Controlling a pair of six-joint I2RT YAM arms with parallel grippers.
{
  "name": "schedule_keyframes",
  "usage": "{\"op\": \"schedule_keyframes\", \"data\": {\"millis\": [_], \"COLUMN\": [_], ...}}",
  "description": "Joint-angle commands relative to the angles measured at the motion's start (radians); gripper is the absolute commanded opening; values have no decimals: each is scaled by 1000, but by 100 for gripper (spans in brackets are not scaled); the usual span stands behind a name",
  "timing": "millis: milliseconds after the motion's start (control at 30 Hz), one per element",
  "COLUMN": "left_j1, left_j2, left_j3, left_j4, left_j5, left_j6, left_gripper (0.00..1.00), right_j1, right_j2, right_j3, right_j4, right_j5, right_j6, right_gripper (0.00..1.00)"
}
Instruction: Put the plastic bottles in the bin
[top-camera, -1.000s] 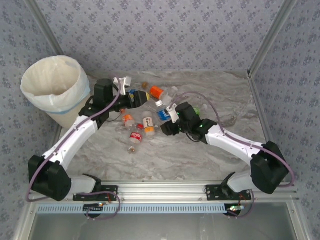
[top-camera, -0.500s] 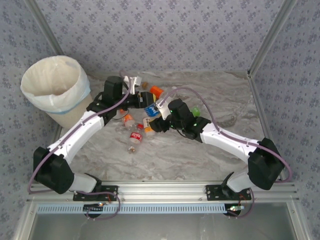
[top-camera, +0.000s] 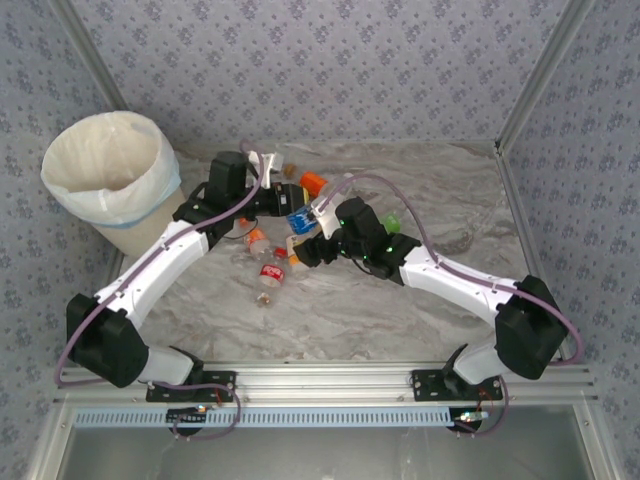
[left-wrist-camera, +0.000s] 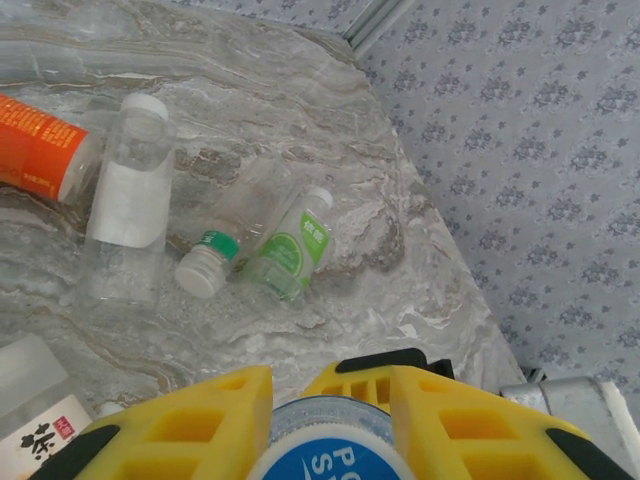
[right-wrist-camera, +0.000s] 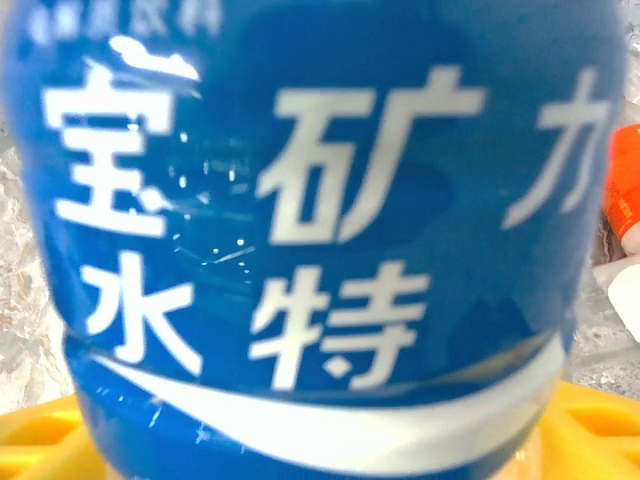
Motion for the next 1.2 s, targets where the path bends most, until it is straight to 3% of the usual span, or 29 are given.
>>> {"op": "schedule_keyframes", "data": {"millis": [0,133,267,567,733,833,900,1067,1167], "left_j1": [-4,8,24,135,176,205,247,398,450], "left_j2": [-22,-54,-87,-191,-244,-240,-225,-184,-155], "left_j3": [38,42,107,195,215,231,248,306,297], "left_j4": [-42,-69,-154,-136,-44,13,61,132,227], "left_j5": [-70,-181,-429,-722,-804,-952,-1050,-1074,-1156], "left_j6": [35,45,84,125,179,272,321,344,431], "left_gripper": [0,0,0,0,0,0,0,0,0], "right_j1": [6,1,-18,-58,-76,-84,-93,-105,-108], "right_j2": [-42,-103,-180,-298,-317,-329,-343,-368,-381], "right_j3": [-18,-77,-143,-238,-255,-264,-271,-287,-308], "right_j4": [20,24,54,83,79,79,86,84,84], "right_j5": [57,159,250,414,466,521,529,530,548], "right_j6": [0,20,69,179,227,270,290,313,328], "right_gripper": [92,100,100,100,100,100,100,100,100]}}
